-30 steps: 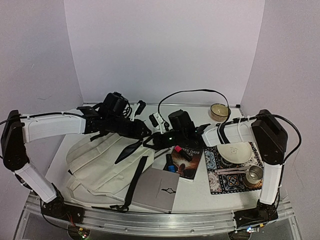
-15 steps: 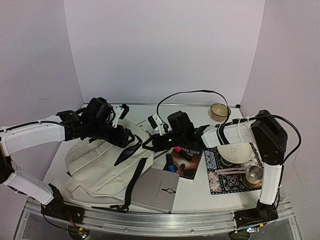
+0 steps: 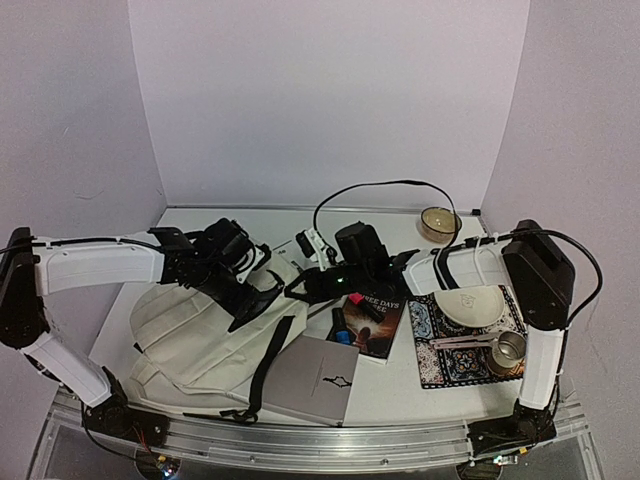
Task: Pack the student bag
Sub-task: Open the pocket on the back of the student bag, then pick up the card case from the center of the board.
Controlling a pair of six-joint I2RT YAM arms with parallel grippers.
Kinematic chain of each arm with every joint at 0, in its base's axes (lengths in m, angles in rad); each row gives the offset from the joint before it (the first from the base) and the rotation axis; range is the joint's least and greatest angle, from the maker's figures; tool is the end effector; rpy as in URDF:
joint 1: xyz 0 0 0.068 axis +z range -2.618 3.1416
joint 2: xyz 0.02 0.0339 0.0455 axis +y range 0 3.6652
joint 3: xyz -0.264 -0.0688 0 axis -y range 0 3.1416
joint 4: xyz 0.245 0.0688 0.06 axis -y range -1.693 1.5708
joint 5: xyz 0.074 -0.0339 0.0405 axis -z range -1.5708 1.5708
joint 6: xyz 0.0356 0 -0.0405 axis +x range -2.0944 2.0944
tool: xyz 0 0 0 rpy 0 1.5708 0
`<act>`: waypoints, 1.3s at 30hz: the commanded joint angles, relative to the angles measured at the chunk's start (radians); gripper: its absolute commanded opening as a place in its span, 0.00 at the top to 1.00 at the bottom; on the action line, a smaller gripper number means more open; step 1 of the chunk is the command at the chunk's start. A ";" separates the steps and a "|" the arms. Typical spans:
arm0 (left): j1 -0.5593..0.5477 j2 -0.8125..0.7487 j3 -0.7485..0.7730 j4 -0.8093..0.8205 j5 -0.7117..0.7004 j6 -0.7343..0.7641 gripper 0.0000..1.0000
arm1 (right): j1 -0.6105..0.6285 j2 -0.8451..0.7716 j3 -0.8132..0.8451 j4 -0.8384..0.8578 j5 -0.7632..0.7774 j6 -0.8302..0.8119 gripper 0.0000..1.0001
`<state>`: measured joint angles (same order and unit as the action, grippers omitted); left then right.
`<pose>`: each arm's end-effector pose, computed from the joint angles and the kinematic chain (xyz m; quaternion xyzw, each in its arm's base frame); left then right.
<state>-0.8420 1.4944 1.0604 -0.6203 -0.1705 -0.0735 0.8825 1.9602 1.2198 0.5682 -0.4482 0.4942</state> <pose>0.2051 -0.2207 0.2333 0.3410 0.9012 -0.0386 0.2646 0.2714 0.3543 0.2186 -0.2843 0.7045 0.5300 0.3766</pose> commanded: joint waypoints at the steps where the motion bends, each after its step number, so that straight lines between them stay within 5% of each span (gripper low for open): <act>1: 0.000 -0.012 0.101 -0.025 -0.194 0.032 0.65 | 0.006 -0.043 0.003 0.018 -0.021 -0.021 1.00; 6: 0.001 -0.056 0.153 -0.025 -0.231 0.037 0.99 | -0.022 -0.050 -0.009 -0.018 0.044 0.004 1.00; 14: 0.001 -0.095 0.153 -0.024 -0.270 -0.070 1.00 | -0.059 -0.063 -0.007 -0.095 0.148 0.067 0.98; 20: 0.001 -0.083 0.140 -0.023 -0.284 -0.168 1.00 | -0.059 -0.110 0.037 -0.164 0.135 0.110 0.72; 29: 0.004 -0.015 0.178 -0.029 -0.210 -0.246 1.00 | -0.116 -0.301 -0.099 -0.303 0.309 0.136 0.33; 39: 0.006 0.068 0.251 -0.052 -0.148 -0.341 1.00 | -0.271 -0.355 -0.265 -0.323 0.490 0.269 0.20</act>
<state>-0.8394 1.5518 1.2278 -0.6850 -0.3333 -0.3449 0.6506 1.6117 0.9739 0.2837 -0.0761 0.6964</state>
